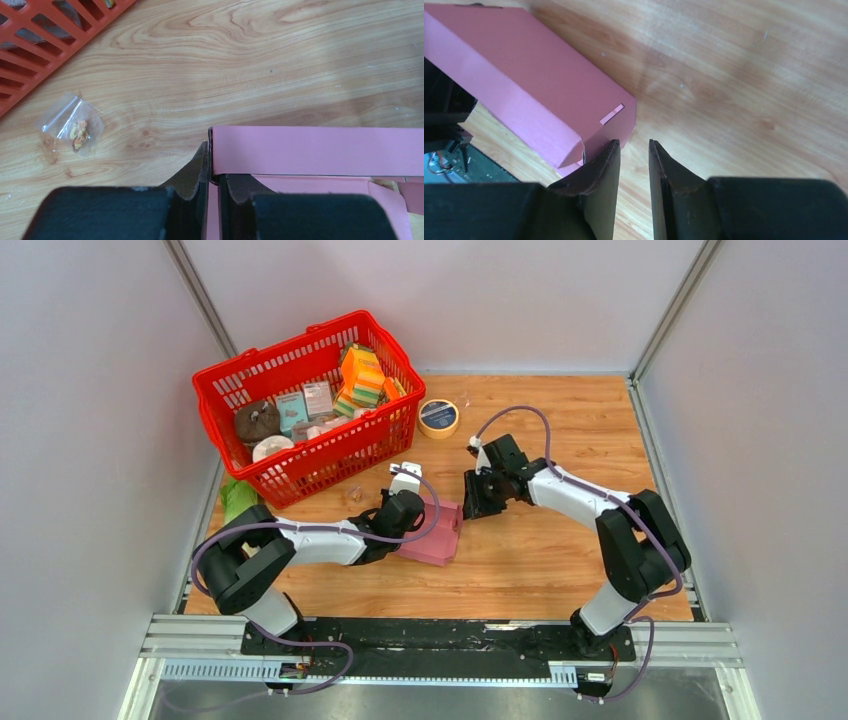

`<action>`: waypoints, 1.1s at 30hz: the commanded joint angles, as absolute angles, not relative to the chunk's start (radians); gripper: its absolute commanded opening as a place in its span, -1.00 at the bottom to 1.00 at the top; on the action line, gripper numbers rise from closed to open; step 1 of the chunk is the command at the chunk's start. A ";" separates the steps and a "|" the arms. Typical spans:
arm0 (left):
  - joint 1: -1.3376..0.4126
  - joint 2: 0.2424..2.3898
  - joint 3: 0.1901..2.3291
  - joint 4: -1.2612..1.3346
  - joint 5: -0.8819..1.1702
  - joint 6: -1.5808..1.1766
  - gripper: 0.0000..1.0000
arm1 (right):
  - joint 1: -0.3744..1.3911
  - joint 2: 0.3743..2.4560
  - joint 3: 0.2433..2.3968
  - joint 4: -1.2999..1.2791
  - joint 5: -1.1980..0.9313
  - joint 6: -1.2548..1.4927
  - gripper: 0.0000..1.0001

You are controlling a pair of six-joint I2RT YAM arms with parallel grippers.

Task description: Fold the paper box

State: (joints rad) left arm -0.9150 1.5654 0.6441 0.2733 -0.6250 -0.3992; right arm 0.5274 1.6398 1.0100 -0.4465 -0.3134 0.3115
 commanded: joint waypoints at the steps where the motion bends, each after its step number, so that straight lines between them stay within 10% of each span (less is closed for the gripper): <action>1: -0.919 1.580 0.669 0.278 -0.614 -0.405 -1.00 | 0.532 1.582 0.979 -0.376 -0.425 0.382 -0.38; 11: -0.919 1.565 0.657 0.268 -0.626 -0.413 -1.00 | 0.535 1.516 0.971 -0.544 -0.097 0.426 -0.07; 17: -0.917 1.574 0.647 0.255 -0.630 -0.512 -1.00 | 0.549 1.399 0.799 -0.430 -0.282 0.541 0.31; 33: -0.896 1.450 0.589 0.239 -0.566 -0.696 -1.00 | 0.436 1.318 0.500 0.213 -0.598 0.876 0.14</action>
State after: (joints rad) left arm -0.8989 1.5093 0.5961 0.2279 -0.5911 -0.6495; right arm 0.4648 1.2930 0.5259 -0.0299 -0.4767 0.7555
